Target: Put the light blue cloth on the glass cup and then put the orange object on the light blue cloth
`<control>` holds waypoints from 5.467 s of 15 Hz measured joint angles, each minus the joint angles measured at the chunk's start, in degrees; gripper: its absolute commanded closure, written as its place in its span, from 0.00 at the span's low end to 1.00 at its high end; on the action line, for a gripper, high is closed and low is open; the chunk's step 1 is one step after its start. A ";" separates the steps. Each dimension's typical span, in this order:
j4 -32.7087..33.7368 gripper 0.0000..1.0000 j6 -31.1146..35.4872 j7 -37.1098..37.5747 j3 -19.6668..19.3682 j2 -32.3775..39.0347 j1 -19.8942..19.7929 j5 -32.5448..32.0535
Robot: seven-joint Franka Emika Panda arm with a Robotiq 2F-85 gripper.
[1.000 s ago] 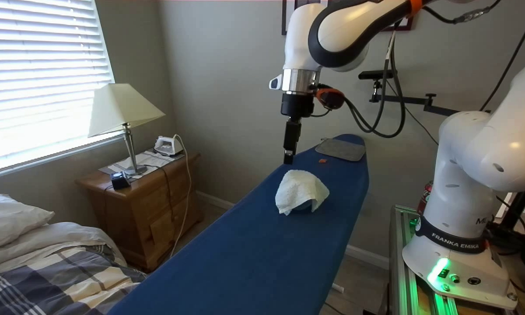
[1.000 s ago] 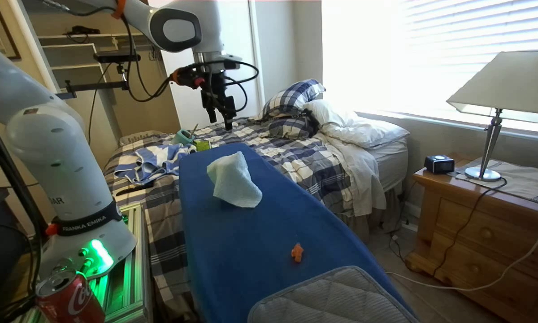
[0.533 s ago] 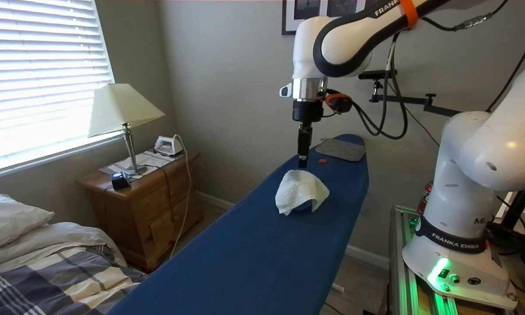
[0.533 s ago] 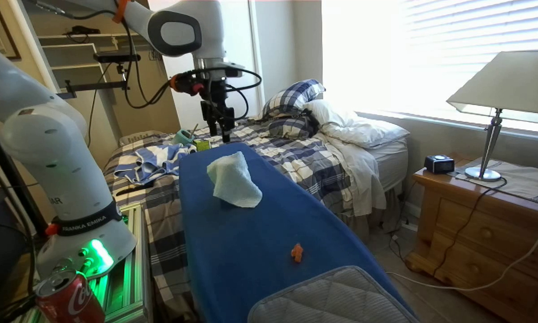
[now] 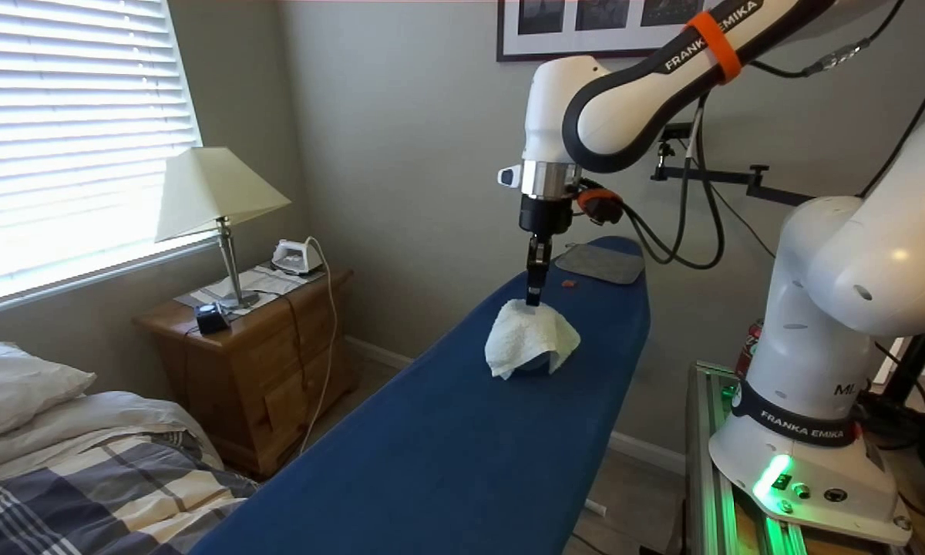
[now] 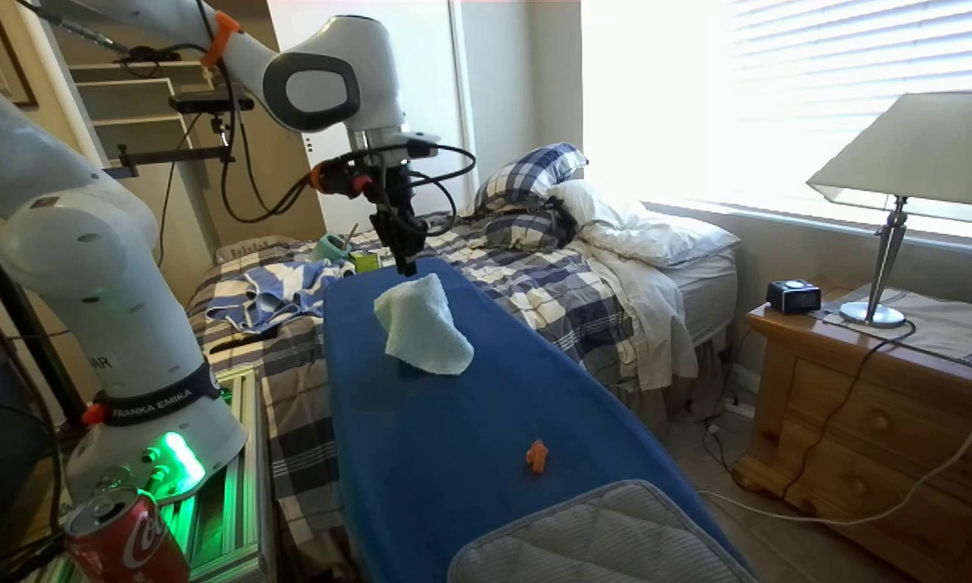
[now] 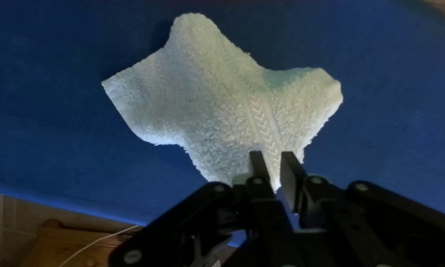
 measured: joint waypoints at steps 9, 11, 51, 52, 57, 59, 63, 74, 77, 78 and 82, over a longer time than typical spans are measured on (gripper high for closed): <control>-0.01 0.97 4.50 -0.63 -0.59 3.28 -0.40 -1.02; -0.02 0.98 4.20 -0.63 -0.59 3.80 -0.40 -1.02; 0.79 0.97 7.30 -1.25 -0.59 6.47 -0.42 -2.06; 0.80 0.97 7.04 -1.32 -0.59 6.18 -0.41 -2.05; 0.48 0.97 5.74 -1.60 -0.60 7.43 -0.41 -2.05; 0.48 0.96 5.85 -1.79 -0.65 8.74 -0.41 -2.05; 0.49 0.97 7.86 -3.49 -0.87 11.63 -0.41 -2.05; 0.79 0.97 10.05 -6.69 -1.28 13.17 -0.38 -1.99; 0.81 0.96 10.01 -6.73 -1.25 12.68 -0.28 -1.98; 0.83 0.96 9.89 -6.73 -1.24 12.36 -0.28 -1.98; 0.85 0.96 8.91 -6.73 -1.24 9.85 -0.26 -1.95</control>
